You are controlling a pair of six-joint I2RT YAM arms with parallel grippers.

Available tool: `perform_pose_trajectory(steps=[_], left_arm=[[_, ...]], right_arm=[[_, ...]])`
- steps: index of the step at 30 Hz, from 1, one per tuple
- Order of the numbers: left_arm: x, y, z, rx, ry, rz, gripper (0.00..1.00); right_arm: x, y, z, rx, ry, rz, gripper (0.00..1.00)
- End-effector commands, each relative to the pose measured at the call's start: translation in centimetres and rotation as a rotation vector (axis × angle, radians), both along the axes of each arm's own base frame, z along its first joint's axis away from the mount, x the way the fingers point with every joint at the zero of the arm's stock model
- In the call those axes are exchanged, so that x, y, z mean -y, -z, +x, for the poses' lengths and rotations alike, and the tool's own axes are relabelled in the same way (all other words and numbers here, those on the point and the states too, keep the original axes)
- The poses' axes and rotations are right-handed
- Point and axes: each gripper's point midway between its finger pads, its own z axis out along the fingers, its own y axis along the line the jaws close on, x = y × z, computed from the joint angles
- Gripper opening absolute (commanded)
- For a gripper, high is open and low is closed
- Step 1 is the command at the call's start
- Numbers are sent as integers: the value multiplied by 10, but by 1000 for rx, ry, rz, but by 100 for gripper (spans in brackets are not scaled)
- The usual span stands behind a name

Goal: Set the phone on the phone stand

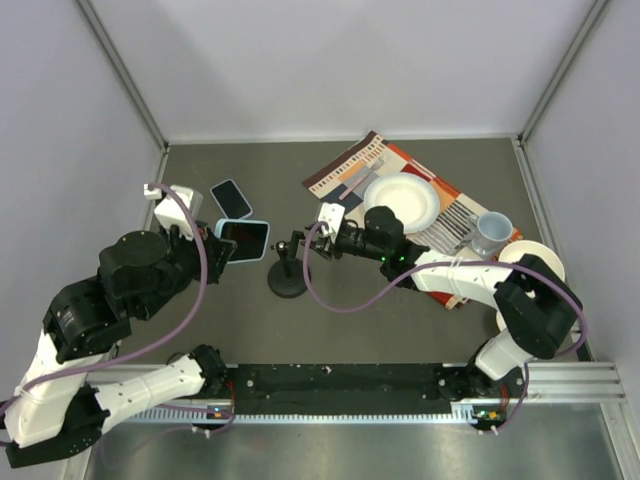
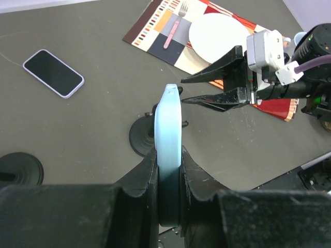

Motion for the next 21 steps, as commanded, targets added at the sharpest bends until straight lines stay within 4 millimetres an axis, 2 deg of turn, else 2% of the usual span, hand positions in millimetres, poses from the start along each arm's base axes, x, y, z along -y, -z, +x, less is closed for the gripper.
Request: perform_pose_trajectory(steps=[1,13,16,20,21], left_arm=[[17,-19,3,54,44,-94,0],[19,-12,1,47,69,-86,0],[23,-10,1,40,82,-79,0],[30,-3,3,22,104,-60,0],[33,-4,2,26,117,-63,0]], right_arm=[[-12,-26,0,71,-31,49,39],[-24,-24,2,54,-60,48,31],[-25,-25,4,56,-52,47,24],[-24,-25,4,33,-39,41,0],[-23,-25,2,22,-40,44,0]])
